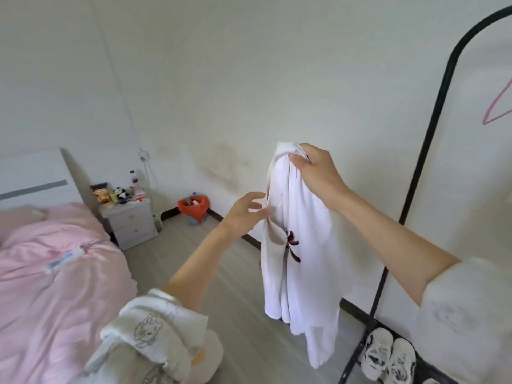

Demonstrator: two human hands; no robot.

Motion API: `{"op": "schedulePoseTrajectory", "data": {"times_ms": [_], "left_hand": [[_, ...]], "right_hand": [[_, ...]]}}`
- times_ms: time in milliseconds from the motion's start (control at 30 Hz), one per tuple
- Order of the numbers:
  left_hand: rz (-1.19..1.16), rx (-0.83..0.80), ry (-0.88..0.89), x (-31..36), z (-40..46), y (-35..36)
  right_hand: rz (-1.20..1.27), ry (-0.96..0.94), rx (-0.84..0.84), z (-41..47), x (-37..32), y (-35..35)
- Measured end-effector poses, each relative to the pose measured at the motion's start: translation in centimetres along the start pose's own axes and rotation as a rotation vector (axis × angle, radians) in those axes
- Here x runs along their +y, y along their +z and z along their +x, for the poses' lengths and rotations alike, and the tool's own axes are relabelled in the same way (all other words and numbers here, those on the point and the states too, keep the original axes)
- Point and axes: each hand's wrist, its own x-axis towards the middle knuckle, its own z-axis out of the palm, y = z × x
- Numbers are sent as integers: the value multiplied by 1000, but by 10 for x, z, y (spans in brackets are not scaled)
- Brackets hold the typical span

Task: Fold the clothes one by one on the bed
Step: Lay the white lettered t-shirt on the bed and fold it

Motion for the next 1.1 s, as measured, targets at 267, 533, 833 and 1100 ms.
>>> {"op": "schedulePoseTrajectory", "data": {"times_ms": [267, 533, 833, 1100], "left_hand": [[247, 231, -105, -33, -74, -125], [-39, 636, -94, -46, -173, -234], [209, 1076, -5, -28, -273, -301], [663, 695, -167, -16, -314, -303]], "right_hand": [[256, 1, 12, -17, -67, 85], [361, -79, -157, -10, -129, 174], [108, -173, -262, -24, -163, 244], [81, -197, -266, -29, -167, 261]]}}
